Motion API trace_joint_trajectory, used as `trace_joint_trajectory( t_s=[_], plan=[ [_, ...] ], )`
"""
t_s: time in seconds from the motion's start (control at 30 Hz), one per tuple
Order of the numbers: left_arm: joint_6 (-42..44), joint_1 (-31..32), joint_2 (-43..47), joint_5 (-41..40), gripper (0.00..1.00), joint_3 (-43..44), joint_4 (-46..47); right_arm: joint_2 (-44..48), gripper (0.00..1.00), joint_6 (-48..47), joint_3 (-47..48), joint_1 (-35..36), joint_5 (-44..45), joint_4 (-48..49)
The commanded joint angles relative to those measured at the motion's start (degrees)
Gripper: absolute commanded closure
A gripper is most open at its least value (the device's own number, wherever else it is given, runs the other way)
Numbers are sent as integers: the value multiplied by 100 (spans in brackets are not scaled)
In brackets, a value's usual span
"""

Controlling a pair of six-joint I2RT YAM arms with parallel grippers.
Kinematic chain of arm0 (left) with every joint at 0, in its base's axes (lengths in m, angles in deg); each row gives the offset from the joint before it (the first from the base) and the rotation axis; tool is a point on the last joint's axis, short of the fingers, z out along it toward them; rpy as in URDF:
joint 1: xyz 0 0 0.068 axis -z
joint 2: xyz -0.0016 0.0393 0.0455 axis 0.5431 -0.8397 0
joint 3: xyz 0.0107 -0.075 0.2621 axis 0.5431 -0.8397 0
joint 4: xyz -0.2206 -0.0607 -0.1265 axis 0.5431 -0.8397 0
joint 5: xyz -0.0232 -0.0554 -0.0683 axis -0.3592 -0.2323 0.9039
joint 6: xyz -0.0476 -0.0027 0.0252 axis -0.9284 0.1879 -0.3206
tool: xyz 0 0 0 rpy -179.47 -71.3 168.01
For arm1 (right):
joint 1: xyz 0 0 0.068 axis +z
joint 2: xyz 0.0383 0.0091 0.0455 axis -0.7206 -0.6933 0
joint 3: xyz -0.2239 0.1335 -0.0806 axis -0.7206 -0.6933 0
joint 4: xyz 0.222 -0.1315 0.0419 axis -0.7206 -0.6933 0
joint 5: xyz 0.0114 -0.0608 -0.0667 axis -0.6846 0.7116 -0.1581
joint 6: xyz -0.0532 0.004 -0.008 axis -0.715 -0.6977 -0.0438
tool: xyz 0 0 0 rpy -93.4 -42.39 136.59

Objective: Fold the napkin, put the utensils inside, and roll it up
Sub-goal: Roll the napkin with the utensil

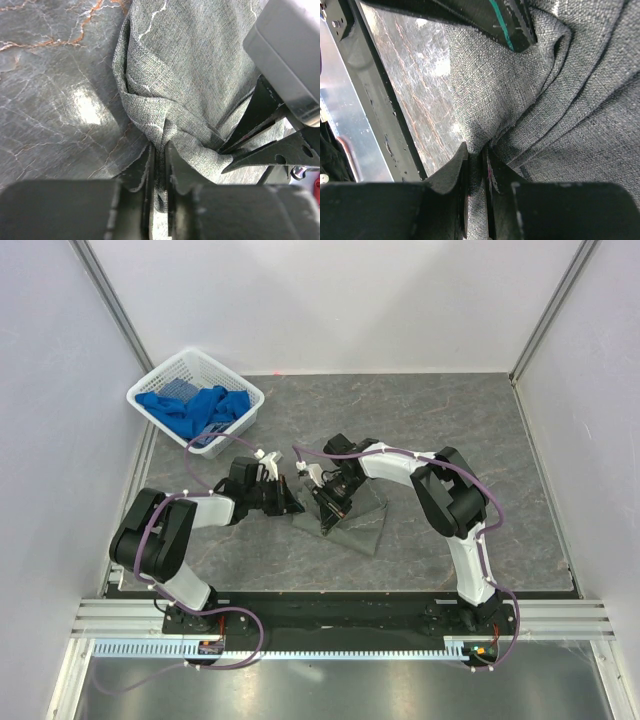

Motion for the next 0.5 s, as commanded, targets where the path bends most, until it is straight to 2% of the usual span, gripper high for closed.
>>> trace_joint_trajectory(
  t_s=[0.0,0.03,0.1,0.23,0.3,0.47],
  plan=[
    [78,46,-57,120,93,130,-510,-123,92,-232,197,-73,195,194],
    [87,46,-65,94,98,165,-538,-71,90,-206,197,-73,247,211],
    [104,38,-92,32,98,201,-669,157,86,-75,145,-82,361,386],
    [96,46,-127,-91,98,376,-1019,886,68,180,-293,-47,958,966],
    [61,46,-153,-179,98,525,-1205,1448,53,251,-548,84,1599,1414],
    [25,46,-259,-302,98,860,-1969,2574,37,225,-1735,612,3065,2660]
  ],
)
